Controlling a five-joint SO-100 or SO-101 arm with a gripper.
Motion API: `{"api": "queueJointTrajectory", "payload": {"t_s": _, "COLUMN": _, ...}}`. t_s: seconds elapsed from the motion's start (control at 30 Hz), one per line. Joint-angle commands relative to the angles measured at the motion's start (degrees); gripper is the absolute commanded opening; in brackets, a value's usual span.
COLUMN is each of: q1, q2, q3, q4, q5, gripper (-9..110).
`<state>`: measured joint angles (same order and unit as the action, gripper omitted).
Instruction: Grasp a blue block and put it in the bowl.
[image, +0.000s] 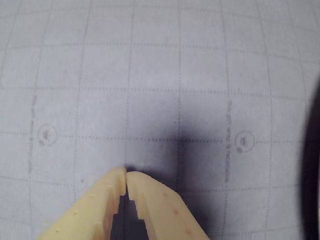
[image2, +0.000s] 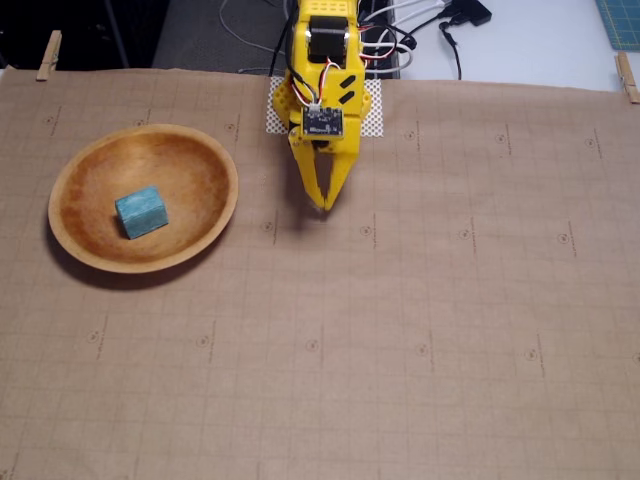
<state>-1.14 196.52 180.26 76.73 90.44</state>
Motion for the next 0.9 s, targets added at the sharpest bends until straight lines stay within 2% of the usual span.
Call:
{"api": "queueJointTrajectory", "payload": {"t_s": 0.0, "q1": 0.0, "q2": 0.0, "q3": -1.1, "q4": 1.3, "q5": -0.8, "gripper": -3}}
{"api": "queueJointTrajectory", "payload": {"t_s": 0.87, "q1": 0.6, "q2": 0.5, "q3": -1.1, "q4": 1.3, "q5": -0.7, "gripper": -3}}
